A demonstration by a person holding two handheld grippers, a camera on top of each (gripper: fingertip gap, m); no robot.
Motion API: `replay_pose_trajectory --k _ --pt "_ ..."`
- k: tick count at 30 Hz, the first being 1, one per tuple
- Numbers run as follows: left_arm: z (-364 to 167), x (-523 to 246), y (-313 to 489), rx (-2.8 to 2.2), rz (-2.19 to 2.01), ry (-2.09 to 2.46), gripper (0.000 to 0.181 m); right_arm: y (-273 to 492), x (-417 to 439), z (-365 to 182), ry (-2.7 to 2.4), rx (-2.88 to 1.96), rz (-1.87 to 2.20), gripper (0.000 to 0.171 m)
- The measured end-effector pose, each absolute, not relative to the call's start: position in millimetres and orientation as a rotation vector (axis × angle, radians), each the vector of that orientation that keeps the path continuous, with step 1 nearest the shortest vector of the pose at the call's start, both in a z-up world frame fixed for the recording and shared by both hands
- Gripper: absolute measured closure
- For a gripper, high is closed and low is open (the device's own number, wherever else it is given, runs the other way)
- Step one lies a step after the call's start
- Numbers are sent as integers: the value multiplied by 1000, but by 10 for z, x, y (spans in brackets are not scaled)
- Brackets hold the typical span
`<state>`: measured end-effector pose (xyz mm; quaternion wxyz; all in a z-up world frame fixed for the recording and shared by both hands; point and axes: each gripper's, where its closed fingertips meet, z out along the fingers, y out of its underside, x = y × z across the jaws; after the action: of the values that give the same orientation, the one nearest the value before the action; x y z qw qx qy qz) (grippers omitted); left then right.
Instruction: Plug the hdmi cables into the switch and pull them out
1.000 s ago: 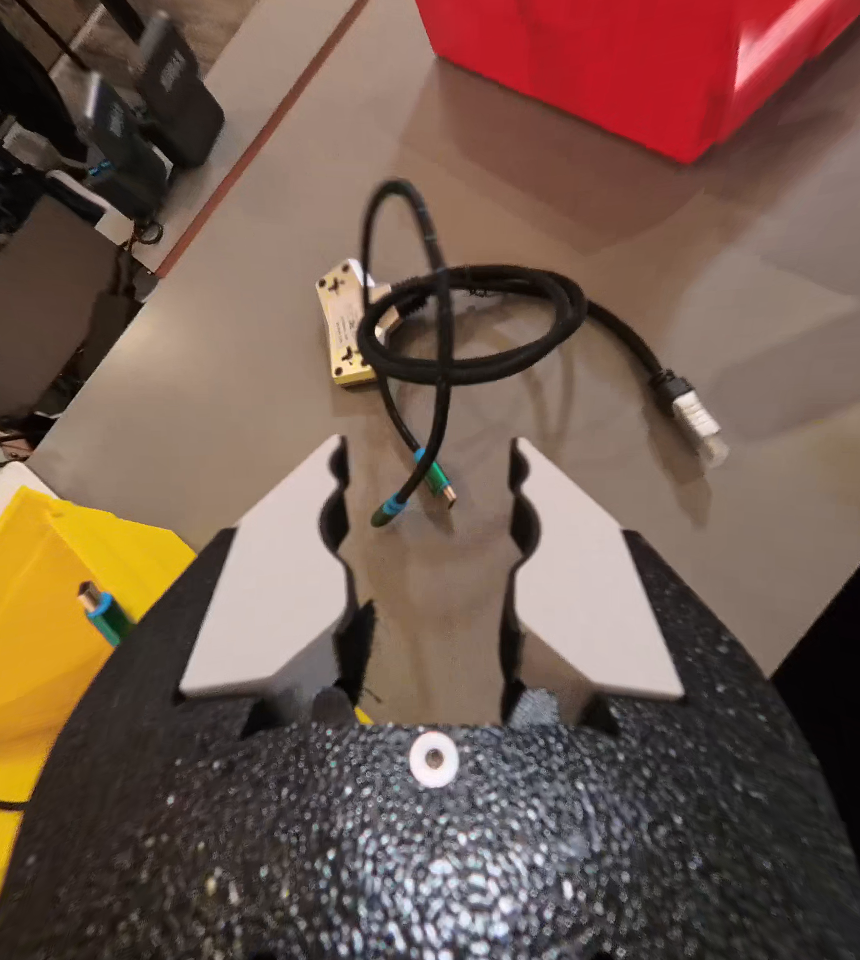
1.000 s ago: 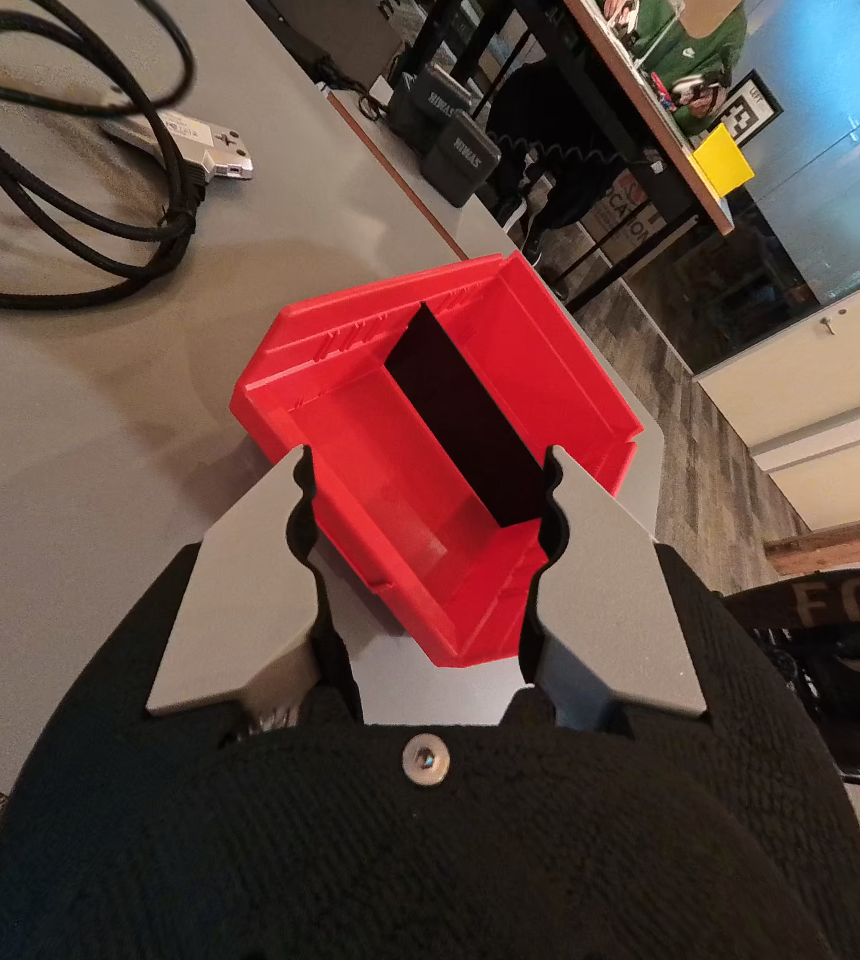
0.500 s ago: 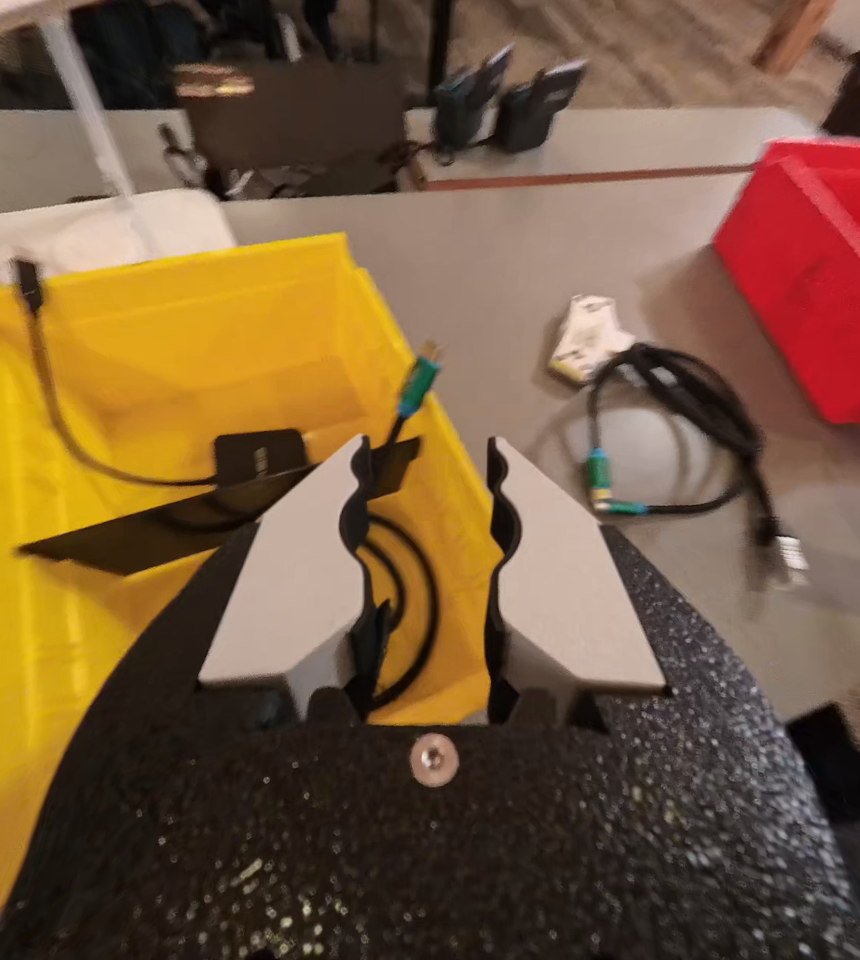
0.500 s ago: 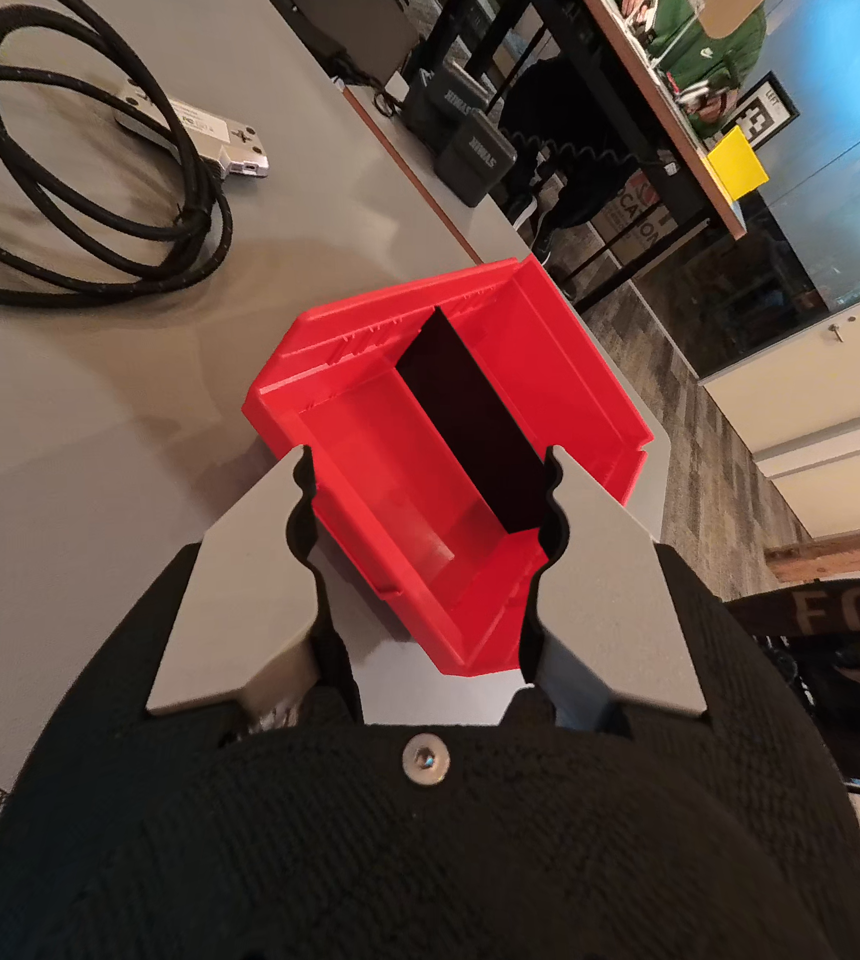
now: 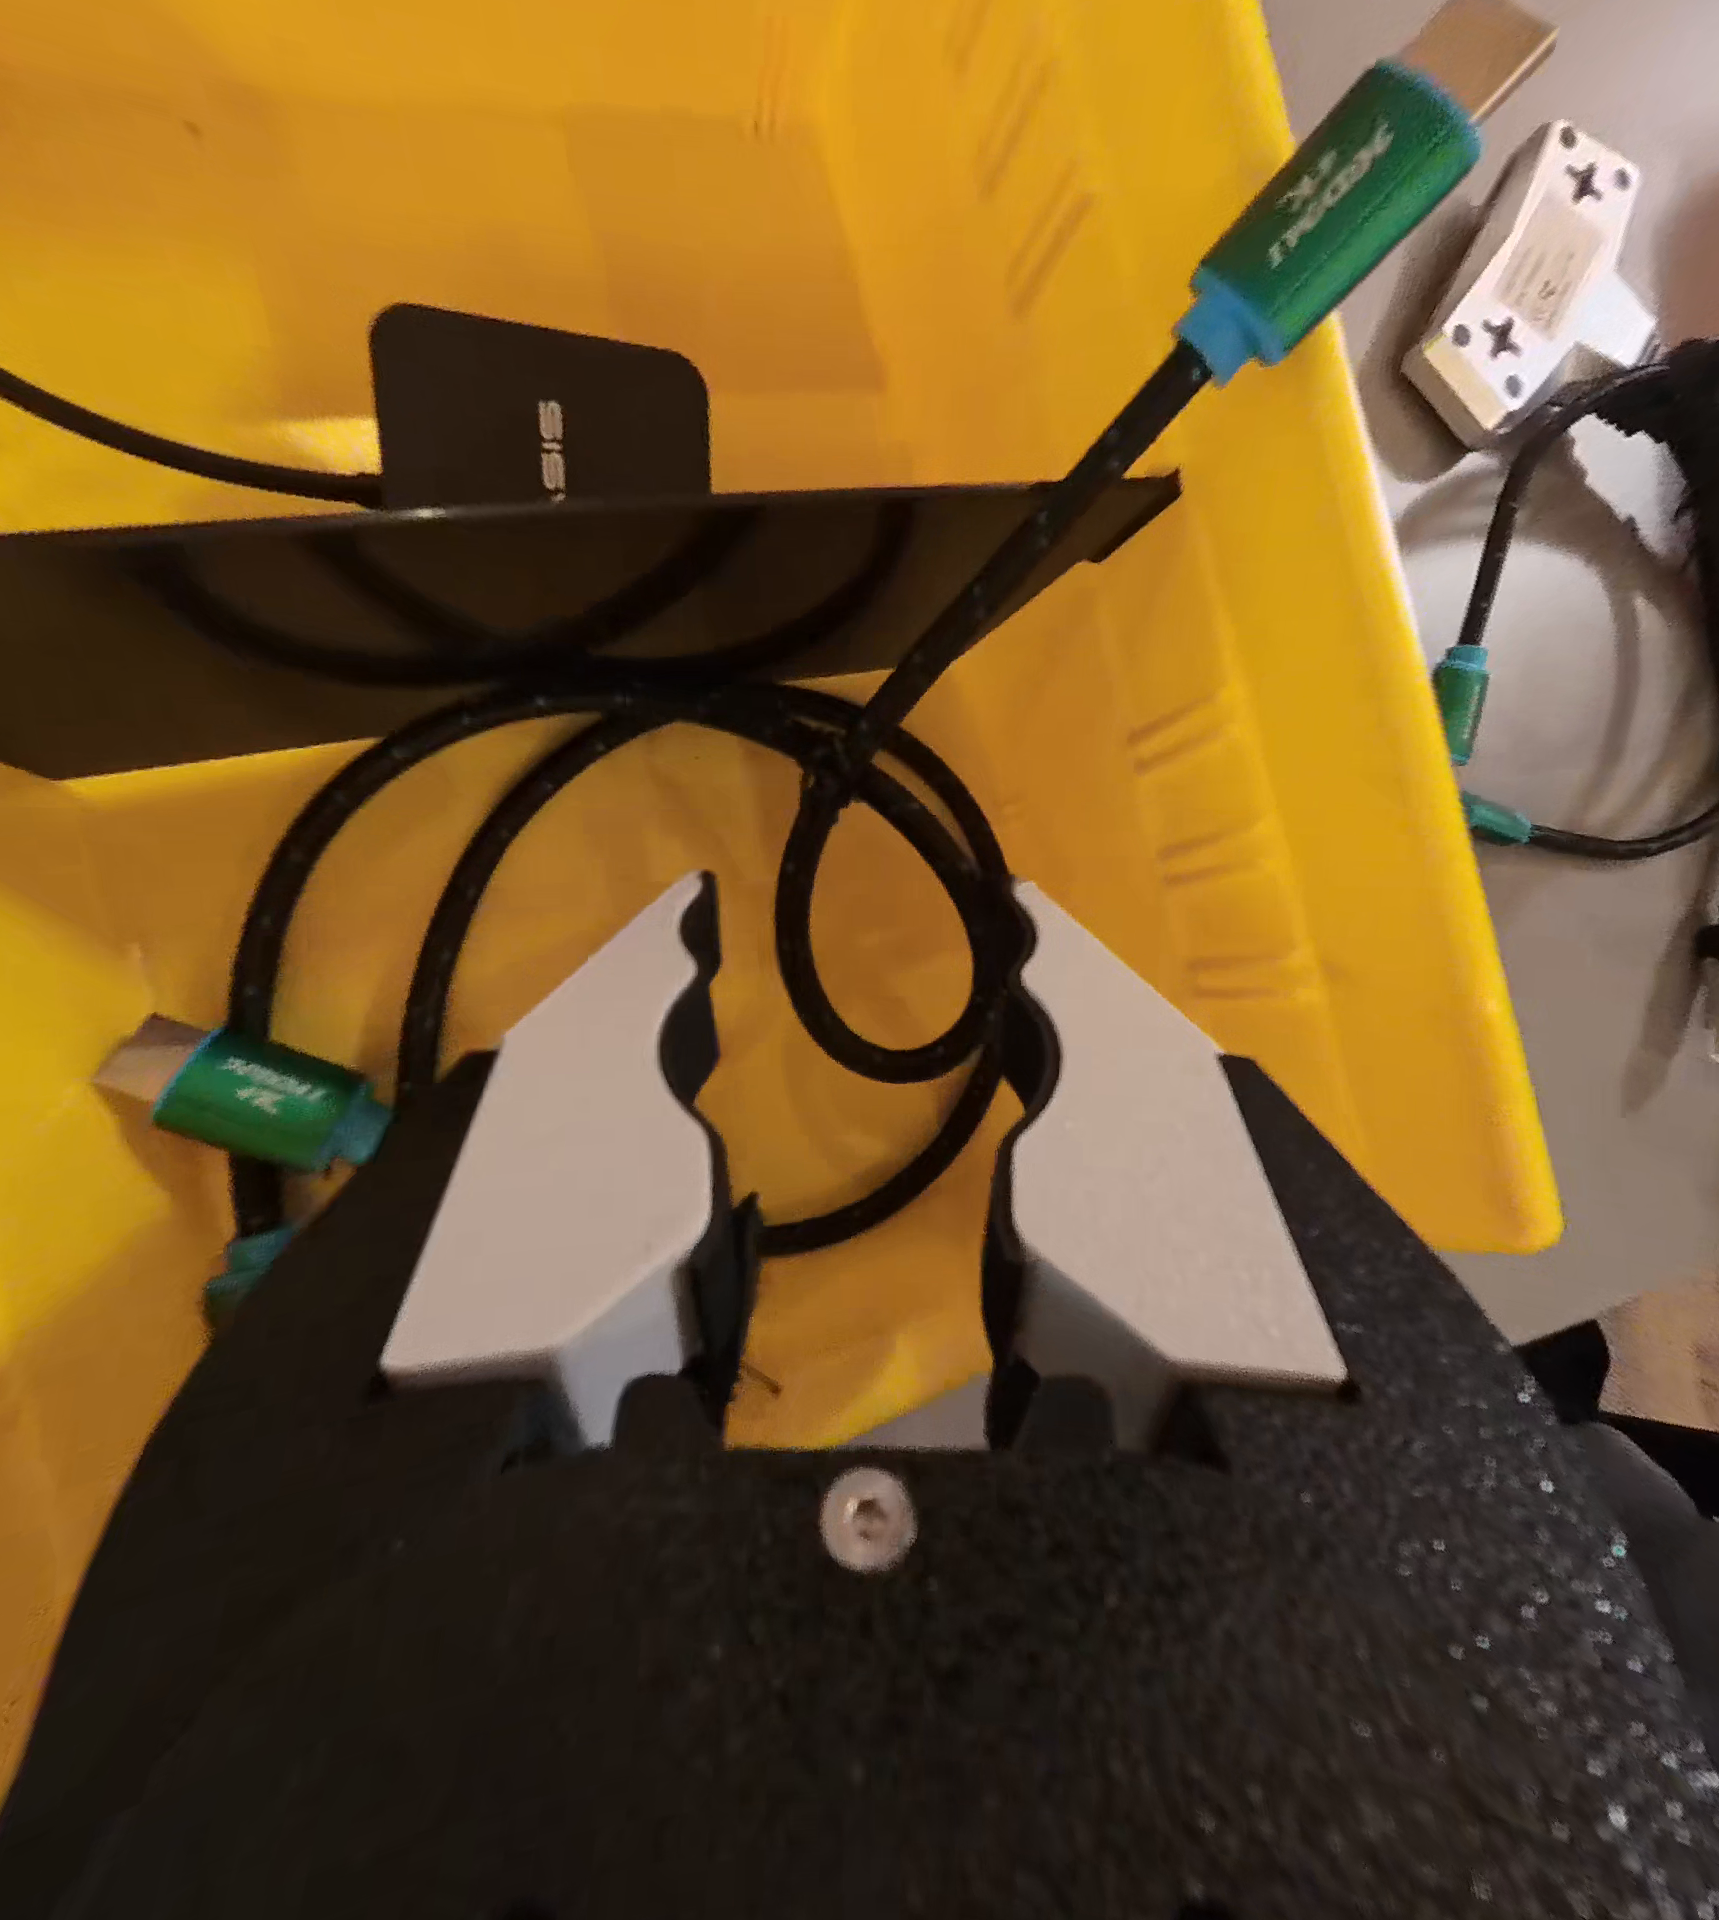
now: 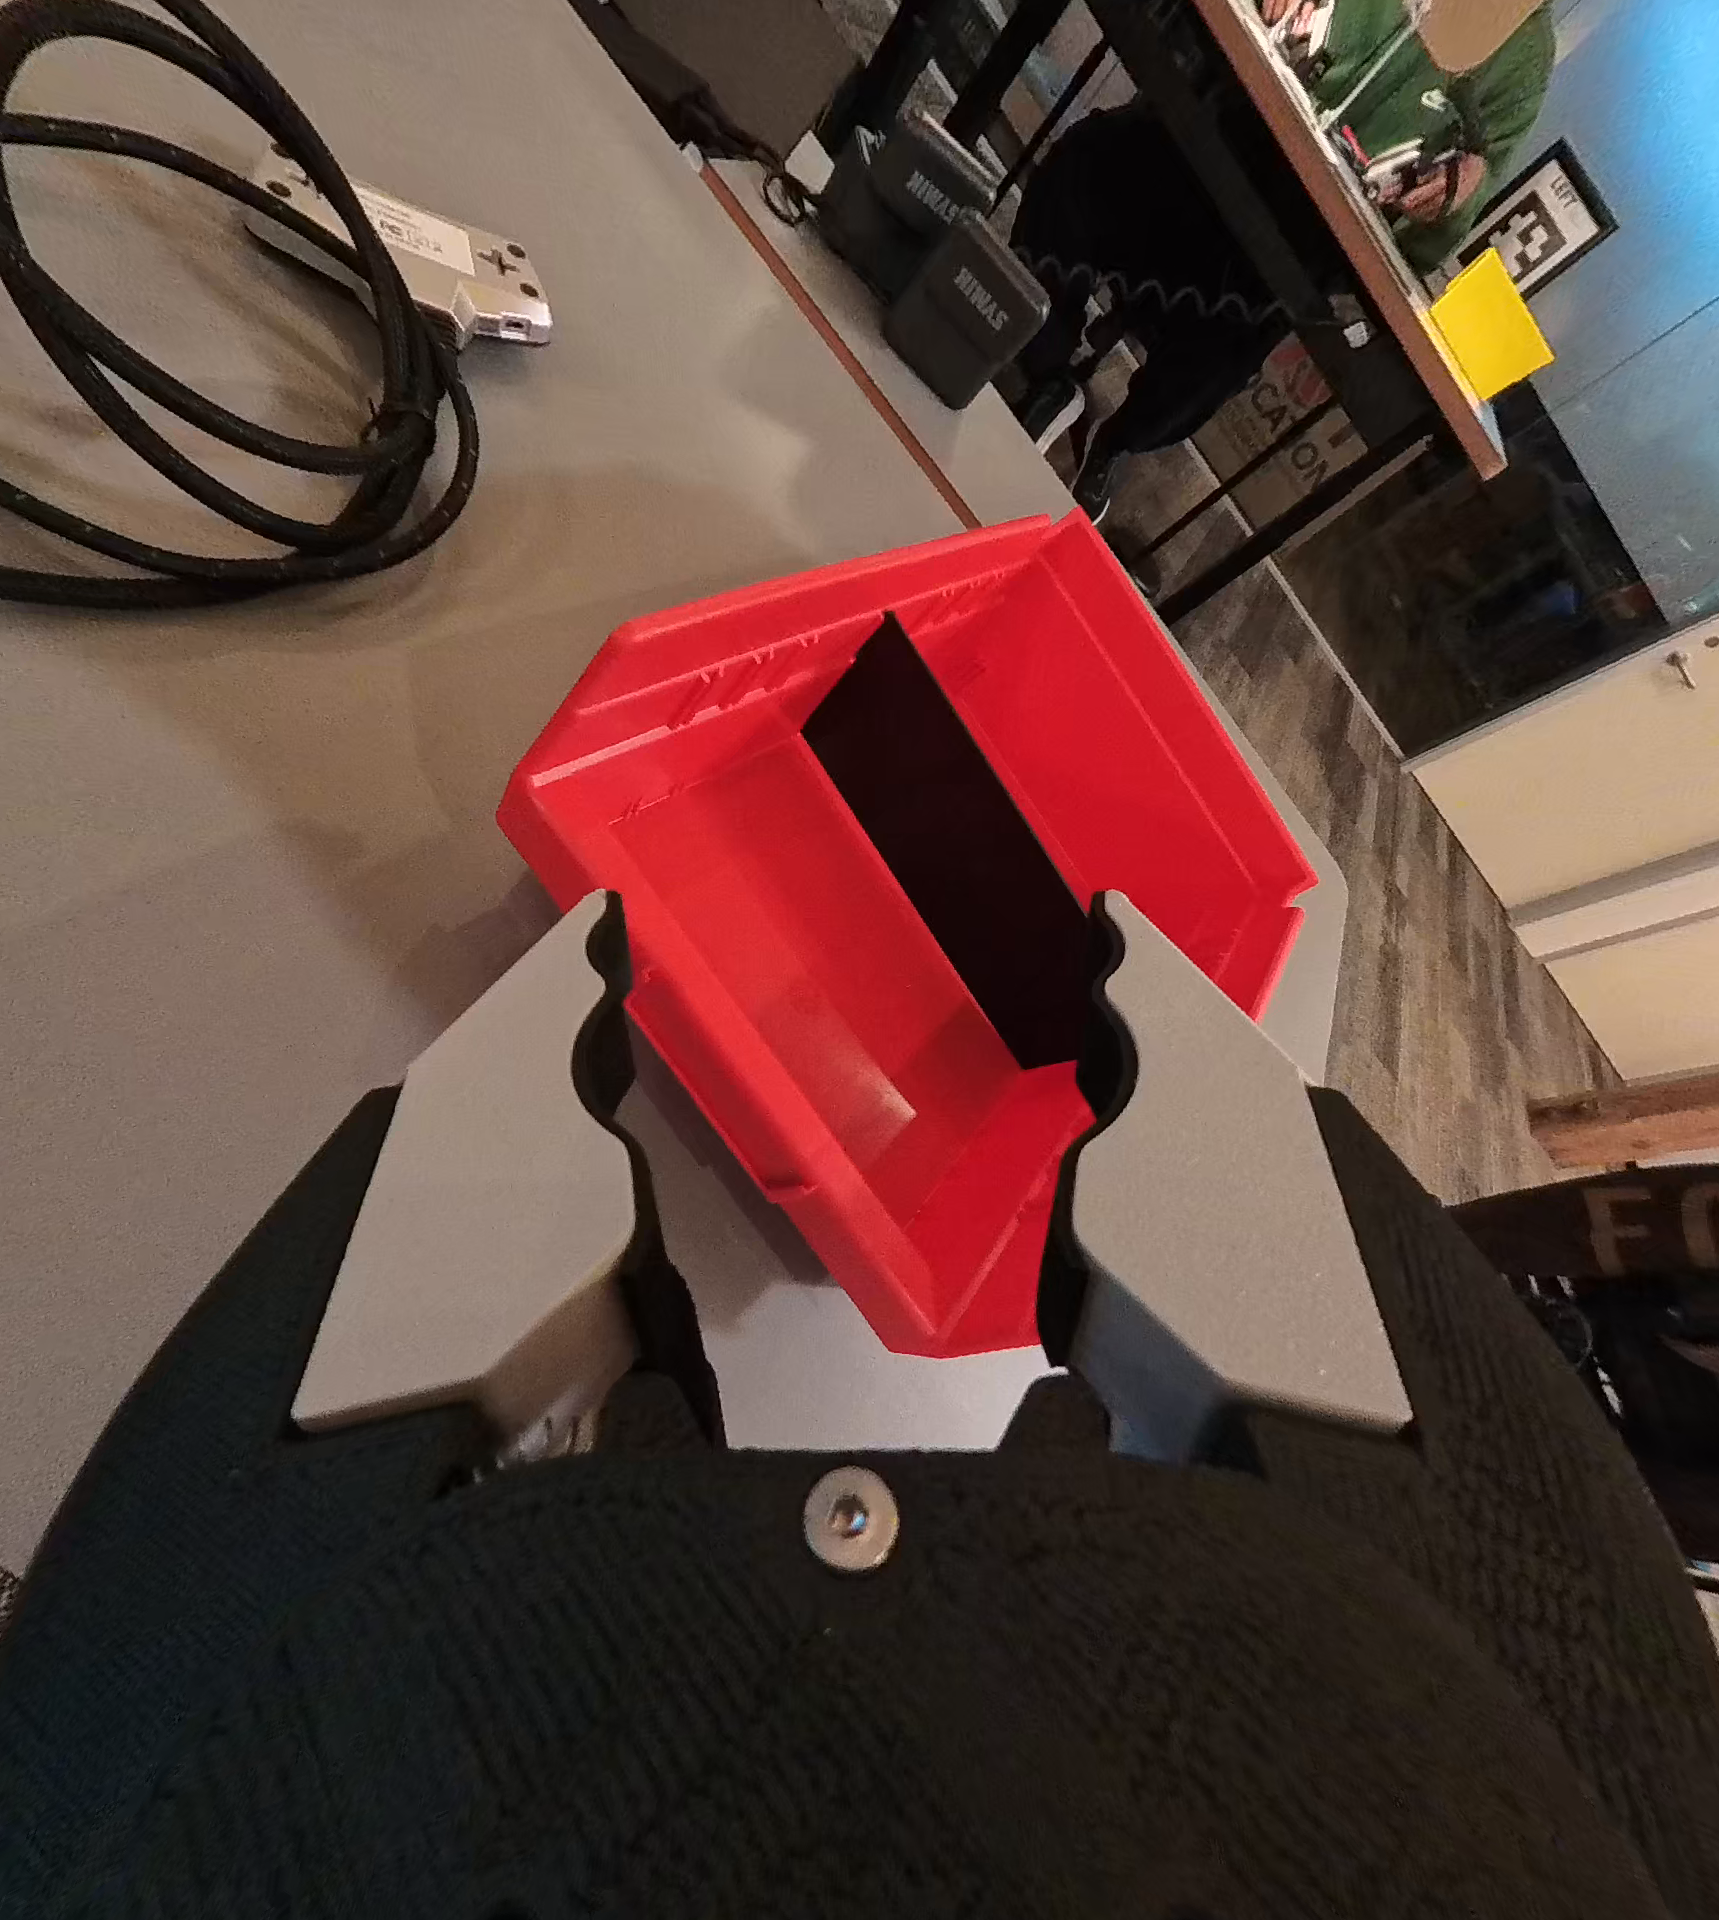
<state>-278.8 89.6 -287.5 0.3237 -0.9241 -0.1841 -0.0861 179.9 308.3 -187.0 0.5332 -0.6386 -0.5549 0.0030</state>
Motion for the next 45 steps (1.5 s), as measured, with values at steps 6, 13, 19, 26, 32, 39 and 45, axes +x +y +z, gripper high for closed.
replay_pose_trajectory --k 6,13,19,26,32,39,45 --pt "-2765 -2797 899 -2368 -236 -432 144 3091 1805 -1881 -1324 -1527 4 84" --pt "-2320 -2884 803 -2206 -158 -397 145 3085 1797 -1881 -1326 -1526 4 84" --pt "-1637 -2882 734 -2000 -54 -324 146 3072 1778 -1881 -1332 -1523 4 84" --pt "-835 -2745 725 -1854 109 -184 147 3056 1751 -1884 -1343 -1519 3 84" --pt "-453 -2199 1005 -1751 15 43 178 3052 1757 -1868 -1339 -1515 3 84" --pt "-772 -1467 1680 -1833 -101 280 181 3041 1774 -1843 -1332 -1508 10 84" --pt "-1285 -1110 2145 -1993 -70 390 181 3083 1842 -1847 -1313 -1524 7 84"
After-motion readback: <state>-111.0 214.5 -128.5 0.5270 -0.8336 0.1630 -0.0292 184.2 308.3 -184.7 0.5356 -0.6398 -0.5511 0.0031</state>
